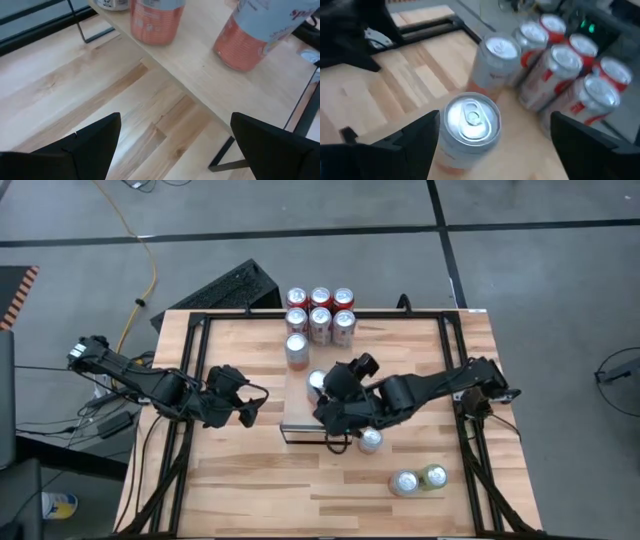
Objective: Place canned beverage on shelf
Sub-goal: Put the left orange-white soda can on the shelf aligned with the other orange-white soda can
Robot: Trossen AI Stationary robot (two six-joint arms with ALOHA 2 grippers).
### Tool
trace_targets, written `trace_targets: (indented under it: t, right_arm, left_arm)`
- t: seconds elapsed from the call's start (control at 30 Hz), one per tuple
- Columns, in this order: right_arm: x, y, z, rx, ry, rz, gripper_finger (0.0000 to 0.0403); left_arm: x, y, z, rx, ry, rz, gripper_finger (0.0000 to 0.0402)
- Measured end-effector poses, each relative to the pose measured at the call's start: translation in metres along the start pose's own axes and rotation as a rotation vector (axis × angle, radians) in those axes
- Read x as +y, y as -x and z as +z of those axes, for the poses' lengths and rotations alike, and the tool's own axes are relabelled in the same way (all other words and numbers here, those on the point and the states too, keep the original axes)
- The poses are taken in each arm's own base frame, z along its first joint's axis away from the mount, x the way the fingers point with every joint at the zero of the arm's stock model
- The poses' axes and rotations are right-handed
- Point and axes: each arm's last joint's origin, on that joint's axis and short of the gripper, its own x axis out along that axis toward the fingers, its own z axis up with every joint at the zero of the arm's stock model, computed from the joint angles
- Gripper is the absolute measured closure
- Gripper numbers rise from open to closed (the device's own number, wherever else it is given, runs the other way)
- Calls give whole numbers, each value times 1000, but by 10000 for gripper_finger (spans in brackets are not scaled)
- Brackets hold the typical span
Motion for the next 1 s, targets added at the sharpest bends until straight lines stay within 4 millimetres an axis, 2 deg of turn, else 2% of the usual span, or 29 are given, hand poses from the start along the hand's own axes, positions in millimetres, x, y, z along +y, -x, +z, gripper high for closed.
trace_targets:
  t: [0.23,0.37,0.5,0.73,0.9,1.0]
  right_arm:
    - [7,7,5,-59,-47,41,49]
    - [12,5,11,-115,-144,40,49]
    - [22,-8,14,-163,-211,14,49]
    - [43,-34,1,-162,-275,-36,49]
    - [44,-44,-10,-111,-308,-71,49]
    - [39,-42,-17,-84,-320,-113,49]
  left_arm:
    - [0,-1,-1,4,14,3,38]
    - [0,-1,-1,4,-7,3,38]
    - [0,-1,-1,4,-67,4,38]
    - [3,-1,-3,26,-121,31,38]
    - [8,0,-6,46,-163,76,38]
    - [10,0,-6,36,-171,93,38]
